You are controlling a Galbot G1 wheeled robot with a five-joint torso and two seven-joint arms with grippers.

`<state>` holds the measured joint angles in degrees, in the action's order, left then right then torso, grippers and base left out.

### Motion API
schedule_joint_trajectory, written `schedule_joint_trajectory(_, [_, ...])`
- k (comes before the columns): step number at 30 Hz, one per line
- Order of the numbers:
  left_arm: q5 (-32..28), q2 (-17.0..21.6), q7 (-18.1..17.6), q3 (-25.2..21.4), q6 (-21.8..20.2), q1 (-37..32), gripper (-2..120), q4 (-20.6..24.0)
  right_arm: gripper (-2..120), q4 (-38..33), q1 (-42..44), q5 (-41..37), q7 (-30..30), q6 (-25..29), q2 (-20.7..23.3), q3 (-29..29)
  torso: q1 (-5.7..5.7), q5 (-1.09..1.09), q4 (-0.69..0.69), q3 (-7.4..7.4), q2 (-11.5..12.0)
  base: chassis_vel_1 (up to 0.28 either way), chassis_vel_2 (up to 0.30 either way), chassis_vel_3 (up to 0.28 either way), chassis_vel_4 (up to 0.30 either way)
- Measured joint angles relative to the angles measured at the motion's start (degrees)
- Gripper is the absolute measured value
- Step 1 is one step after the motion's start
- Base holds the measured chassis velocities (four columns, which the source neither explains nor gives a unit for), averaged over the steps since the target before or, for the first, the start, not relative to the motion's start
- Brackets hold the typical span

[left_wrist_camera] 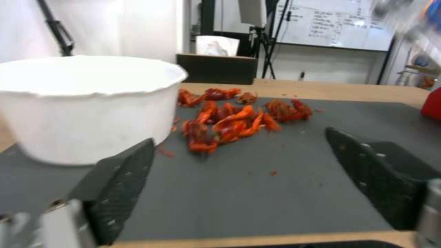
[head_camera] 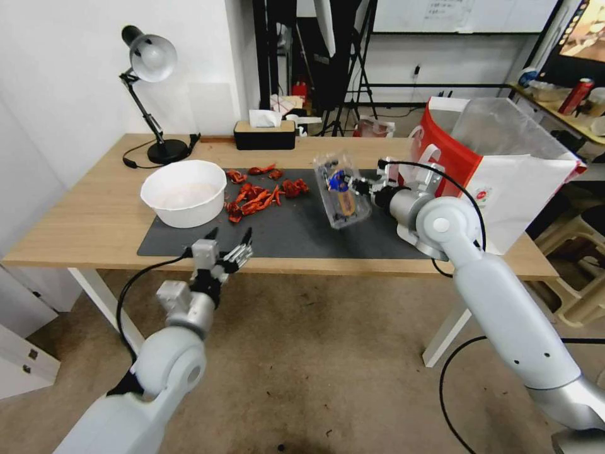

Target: Close the takeout container lid, then place the container into the takeout bag.

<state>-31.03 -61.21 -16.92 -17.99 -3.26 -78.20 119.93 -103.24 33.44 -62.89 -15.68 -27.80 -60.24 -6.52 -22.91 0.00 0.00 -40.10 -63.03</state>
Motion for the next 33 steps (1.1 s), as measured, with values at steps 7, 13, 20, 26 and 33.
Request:
schedule_joint_trajectory(7, [0.6, -2.5, 2.2, -3.5, 1.9, -5.5, 100, 1.4, 14, -1.7, -1.8, 6.7, 0.9, 9.3, 0.6, -0.1, 0.00, 0.00, 0.01, 0.00, 0.0, 0.000, 0.000, 0.000, 0.000])
schedule_joint_trajectory(13, [1.6, -4.1, 3.2, -4.3, 3.2, -8.8, 100, 1.9, 14, -1.5, -3.2, 15.0, -2.7, 16.7, 2.4, -1.7, 0.00, 0.01, -0.01, -0.01, 0.0, 0.000, 0.000, 0.000, 0.000])
schedule_joint_trajectory(20, [1.6, -5.3, 4.7, -4.4, 3.5, -8.7, 100, 1.6, 14, 0.3, -5.7, 15.7, -8.7, 21.4, 4.6, -5.2, 0.00, 0.01, 0.00, -0.01, 0.0, 0.000, 0.000, 0.000, 0.000])
schedule_joint_trajectory(26, [1.4, -5.1, 5.4, -4.6, 3.4, -8.7, 100, 1.5, 14, 1.5, -5.7, 17.5, -11.3, 20.8, 7.9, -8.9, 0.00, 0.00, 0.01, -0.01, 0.0, 0.000, 0.000, 0.000, 0.000])
schedule_joint_trajectory(33, [1.3, -4.3, 5.3, -3.9, 3.4, -8.0, 100, 0.7, 14, 0.6, 0.5, 24.8, -13.6, 18.2, 11.7, -14.1, 0.00, -0.01, -0.05, -0.01, 0.0, 0.000, 0.000, 0.000, 0.000])
